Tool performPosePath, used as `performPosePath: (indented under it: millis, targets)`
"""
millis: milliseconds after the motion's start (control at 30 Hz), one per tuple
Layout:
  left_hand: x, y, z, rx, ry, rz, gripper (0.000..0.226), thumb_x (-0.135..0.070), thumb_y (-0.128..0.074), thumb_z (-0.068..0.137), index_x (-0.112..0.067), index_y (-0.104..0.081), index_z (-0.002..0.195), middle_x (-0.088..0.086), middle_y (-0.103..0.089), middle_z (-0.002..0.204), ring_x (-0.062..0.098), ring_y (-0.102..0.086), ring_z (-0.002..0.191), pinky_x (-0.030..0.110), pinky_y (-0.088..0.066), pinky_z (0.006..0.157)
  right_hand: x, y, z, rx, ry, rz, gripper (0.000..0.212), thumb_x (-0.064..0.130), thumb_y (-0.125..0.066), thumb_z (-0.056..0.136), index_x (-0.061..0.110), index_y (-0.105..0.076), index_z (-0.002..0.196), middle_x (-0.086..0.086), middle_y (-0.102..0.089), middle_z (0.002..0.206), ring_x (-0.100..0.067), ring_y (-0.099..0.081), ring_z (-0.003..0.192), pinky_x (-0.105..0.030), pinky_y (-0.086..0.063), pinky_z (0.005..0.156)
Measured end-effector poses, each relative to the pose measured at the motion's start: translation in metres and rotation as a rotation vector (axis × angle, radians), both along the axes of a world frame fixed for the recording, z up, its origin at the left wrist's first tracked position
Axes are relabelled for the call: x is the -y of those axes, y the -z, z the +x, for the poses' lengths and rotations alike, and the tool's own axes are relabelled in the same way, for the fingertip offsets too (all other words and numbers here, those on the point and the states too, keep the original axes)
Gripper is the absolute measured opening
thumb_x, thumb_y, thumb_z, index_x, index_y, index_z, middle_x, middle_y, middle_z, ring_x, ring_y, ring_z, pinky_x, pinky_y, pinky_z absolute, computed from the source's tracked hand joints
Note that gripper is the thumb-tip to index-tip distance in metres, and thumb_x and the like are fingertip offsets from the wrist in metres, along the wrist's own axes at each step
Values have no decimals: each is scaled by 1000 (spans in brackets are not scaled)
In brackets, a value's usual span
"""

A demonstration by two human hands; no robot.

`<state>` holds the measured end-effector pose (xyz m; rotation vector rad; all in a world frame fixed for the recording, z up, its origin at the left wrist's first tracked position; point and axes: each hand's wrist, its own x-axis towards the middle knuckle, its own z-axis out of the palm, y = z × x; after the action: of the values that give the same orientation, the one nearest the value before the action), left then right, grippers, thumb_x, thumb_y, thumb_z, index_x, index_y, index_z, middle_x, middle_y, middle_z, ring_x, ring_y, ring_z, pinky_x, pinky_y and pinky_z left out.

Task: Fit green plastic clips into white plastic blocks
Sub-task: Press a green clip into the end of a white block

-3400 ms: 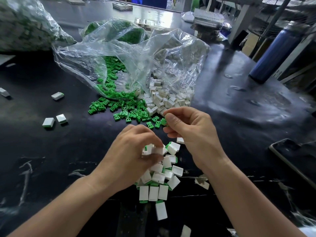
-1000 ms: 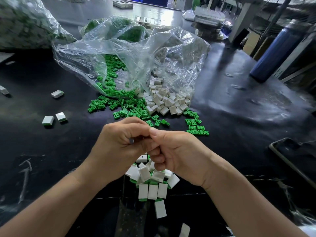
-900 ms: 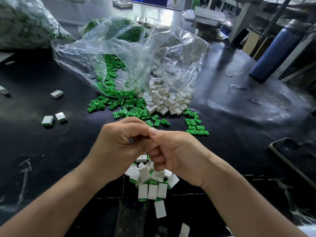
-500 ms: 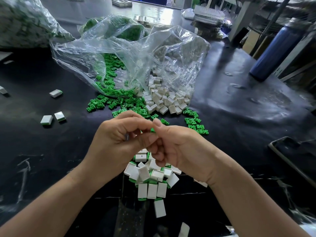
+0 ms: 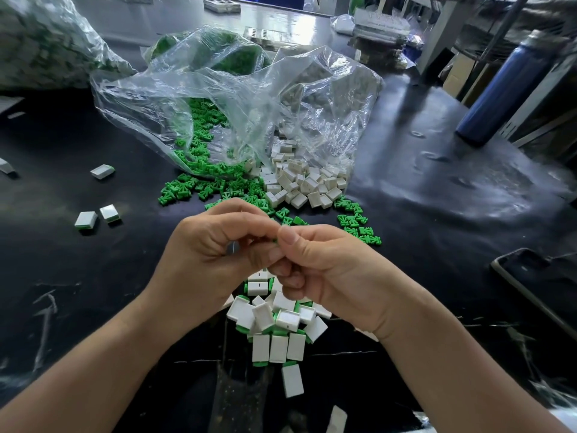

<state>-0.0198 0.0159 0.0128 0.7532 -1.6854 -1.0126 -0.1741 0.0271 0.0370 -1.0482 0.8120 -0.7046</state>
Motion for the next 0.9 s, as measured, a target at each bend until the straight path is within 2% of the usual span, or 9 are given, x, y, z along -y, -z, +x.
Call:
performPosePath:
  millis: [100,200,300,367,533,633,700,800,900]
  targets:
    - [0,0,1,28,-28,-15,20,-26,-67,69,-18,-71,87,6,-63,86,20,-65,73,35,-57,67,0,2,1,-5,18,-3,25,32,-51,74,7,-53,72,2,-44,58,-6,-38,48,-15,-36,47]
    - [-1,-1,-1,-33,-6,23,20,-23,-68,68,-20,-72,87,8,-62,86,20,-66,69,27,-55,65,1,2,-1,6,-3,36,26,34,-56,80,9,-52,75,4,-47,57,-7,-40,49,-16,-37,48]
    - [-2,-3,-2,-38,-27,71,18,-16,-76,61,-13,-72,79,13,-62,85,24,-66,66,28,-55,63,2,2,-1,41,-24,83,26,37,-48,76,11,-51,75,2,-48,59,-7,-41,50,-18,-37,49]
    - [-2,-4,-2,-46,-31,151,18,-9,-73,61,-12,-74,79,12,-63,84,25,-66,67,30,-56,63,3,2,-1,33,-14,81,26,35,-47,75,10,-51,75,2,-48,58,-7,-40,50,-18,-37,48]
    - [-2,-7,0,-150,12,350,18,-10,-65,64,-15,-76,78,1,-69,90,18,-68,75,20,-53,65,5,0,-2,22,19,63,26,34,-48,74,9,-51,78,0,-47,59,-7,-40,49,-16,-38,47]
    - [-2,-8,-1,-166,32,387,18,-9,-63,65,-14,-76,77,6,-72,86,19,-69,75,21,-53,64,4,0,-1,1,8,24,26,33,-46,78,7,-52,78,-1,-50,61,-8,-42,51,-16,-39,48]
    - [-3,-9,-1,-173,53,413,20,-7,-60,66,-13,-76,76,11,-72,82,20,-68,70,22,-53,62,4,1,0,-33,6,-16,24,27,-43,88,7,-53,77,0,-52,61,-7,-44,51,-16,-39,50]
    - [-3,-7,-1,-170,49,471,20,-7,-59,65,-11,-76,76,23,-69,86,21,-65,67,24,-55,62,3,2,0,-145,13,-101,28,19,-38,96,9,-54,76,-1,-54,66,-6,-47,53,-16,-41,52]
    - [-3,-7,-1,-159,59,503,20,-7,-61,65,-10,-75,78,26,-68,91,23,-65,69,26,-56,64,2,1,1,-241,-12,-147,29,16,-35,98,11,-53,76,-2,-53,71,-6,-50,54,-16,-43,53]
